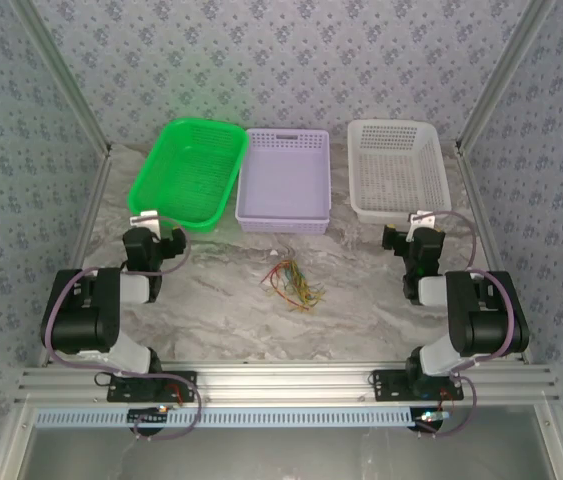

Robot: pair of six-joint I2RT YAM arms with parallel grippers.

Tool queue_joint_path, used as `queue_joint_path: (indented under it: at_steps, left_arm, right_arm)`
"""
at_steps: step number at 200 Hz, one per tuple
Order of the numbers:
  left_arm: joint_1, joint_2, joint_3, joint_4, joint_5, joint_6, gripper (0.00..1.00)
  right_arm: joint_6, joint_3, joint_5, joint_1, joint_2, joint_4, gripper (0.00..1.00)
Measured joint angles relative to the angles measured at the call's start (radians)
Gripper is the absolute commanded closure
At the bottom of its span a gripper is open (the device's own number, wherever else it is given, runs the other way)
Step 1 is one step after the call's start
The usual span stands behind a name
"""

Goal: Untangle the cables

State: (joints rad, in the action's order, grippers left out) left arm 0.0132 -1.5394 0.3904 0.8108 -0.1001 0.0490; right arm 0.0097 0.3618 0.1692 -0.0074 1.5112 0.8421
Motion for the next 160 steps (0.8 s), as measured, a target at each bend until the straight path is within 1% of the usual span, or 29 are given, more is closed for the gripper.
queue_joint_path:
  at_steps: [135, 160]
  left_arm:
    - [0.0, 0.0, 0.0, 0.0, 0.001, 0.0, 0.01]
    - [-0.014, 0.01, -0.005, 0.0, -0.003, -0.012, 0.01]
  right_arm:
    - [0.0, 0.0, 0.0, 0.0, 0.0, 0.0, 0.01]
    - [0.0, 0.0, 0.0, 0.0, -0.005, -0.006, 0.01]
